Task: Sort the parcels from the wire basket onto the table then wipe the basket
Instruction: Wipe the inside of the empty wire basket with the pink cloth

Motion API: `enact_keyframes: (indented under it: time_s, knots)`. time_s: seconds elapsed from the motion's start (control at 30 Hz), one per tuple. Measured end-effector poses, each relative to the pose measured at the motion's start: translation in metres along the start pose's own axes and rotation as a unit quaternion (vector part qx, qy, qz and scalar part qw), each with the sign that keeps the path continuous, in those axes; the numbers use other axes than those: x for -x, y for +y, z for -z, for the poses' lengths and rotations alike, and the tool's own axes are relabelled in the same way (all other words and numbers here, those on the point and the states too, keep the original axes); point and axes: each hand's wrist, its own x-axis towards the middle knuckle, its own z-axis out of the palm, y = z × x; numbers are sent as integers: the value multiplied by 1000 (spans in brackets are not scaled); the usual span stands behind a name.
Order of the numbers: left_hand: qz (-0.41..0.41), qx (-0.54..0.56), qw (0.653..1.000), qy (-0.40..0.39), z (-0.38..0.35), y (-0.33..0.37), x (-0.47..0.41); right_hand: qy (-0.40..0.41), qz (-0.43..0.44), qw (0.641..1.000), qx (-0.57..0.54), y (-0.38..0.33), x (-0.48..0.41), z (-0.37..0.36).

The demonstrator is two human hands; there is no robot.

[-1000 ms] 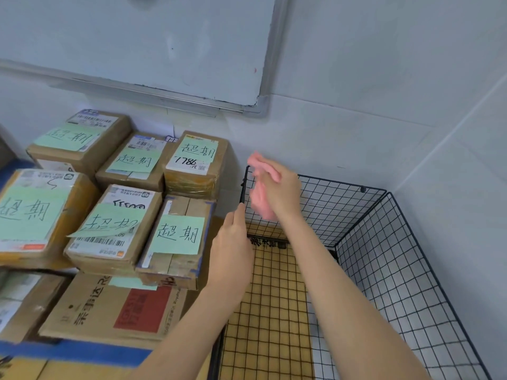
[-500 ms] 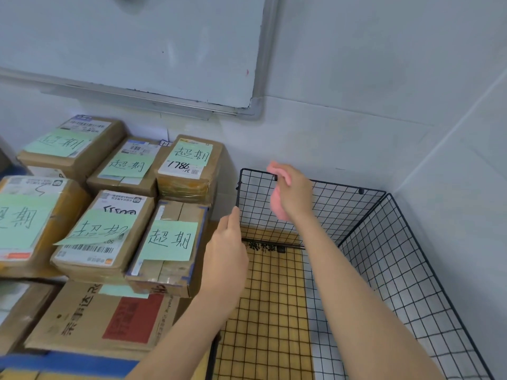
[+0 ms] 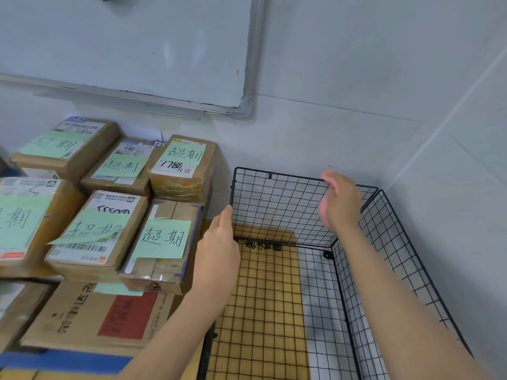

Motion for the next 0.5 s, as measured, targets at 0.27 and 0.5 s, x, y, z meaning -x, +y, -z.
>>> enact_keyframes:
  time_s: [0.27,0.5]
  knots:
    - [-17,-1,1000,7,3,-3,-1,-117,85,980,-138,-76,20,-69]
    - [-12,17,1000,14,1,-7,1,-17,52,999,-1,4,10,4]
